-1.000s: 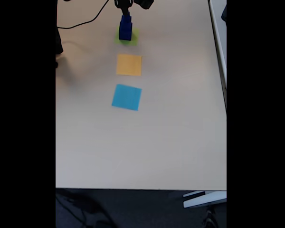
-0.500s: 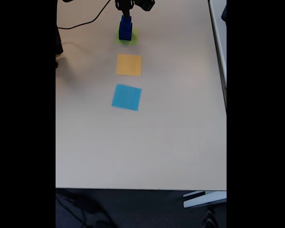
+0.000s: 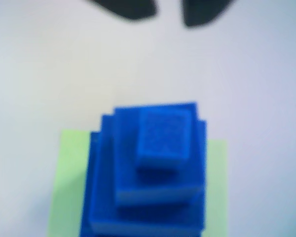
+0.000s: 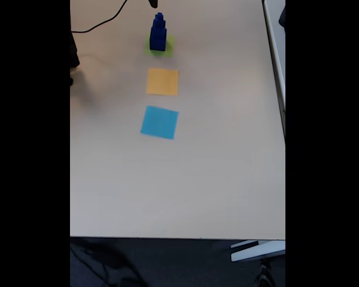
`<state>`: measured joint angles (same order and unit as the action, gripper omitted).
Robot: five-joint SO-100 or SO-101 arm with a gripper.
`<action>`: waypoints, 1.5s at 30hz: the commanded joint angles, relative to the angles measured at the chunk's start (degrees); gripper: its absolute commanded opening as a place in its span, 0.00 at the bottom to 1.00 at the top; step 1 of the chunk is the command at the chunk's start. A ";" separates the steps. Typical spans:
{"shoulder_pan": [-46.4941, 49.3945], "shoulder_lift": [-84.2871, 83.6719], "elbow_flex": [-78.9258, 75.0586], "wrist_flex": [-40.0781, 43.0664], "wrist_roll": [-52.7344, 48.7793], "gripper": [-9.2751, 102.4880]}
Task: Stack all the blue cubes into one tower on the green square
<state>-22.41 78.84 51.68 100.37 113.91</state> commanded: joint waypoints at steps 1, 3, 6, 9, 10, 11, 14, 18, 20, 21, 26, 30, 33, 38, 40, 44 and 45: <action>-1.32 3.43 -2.99 0.35 2.11 0.08; -1.49 3.25 -2.72 0.35 2.11 0.08; -1.67 3.43 -1.93 0.35 1.85 0.08; -1.58 3.60 -1.49 0.35 1.67 0.08; -1.58 3.60 -1.49 0.35 1.58 0.08; -1.58 3.60 -1.41 0.35 1.58 0.08; -1.67 3.60 -1.23 0.35 1.67 0.08; -1.67 3.60 -1.23 0.35 2.02 0.08; -1.67 3.60 -1.41 0.35 2.64 0.08; -1.58 3.60 -1.76 0.35 2.81 0.08; -1.41 3.78 -3.08 0.35 4.48 0.08; -1.41 4.83 -3.34 0.53 5.36 0.08; -1.32 5.98 -3.08 0.70 5.45 0.08; -0.53 10.02 -0.26 0.88 5.63 0.08; 0.09 12.48 1.58 0.88 4.92 0.08; 4.31 16.17 2.29 0.88 -0.79 0.08; 5.36 16.35 1.58 0.88 -2.02 0.08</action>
<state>-19.95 90.35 54.76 101.07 114.87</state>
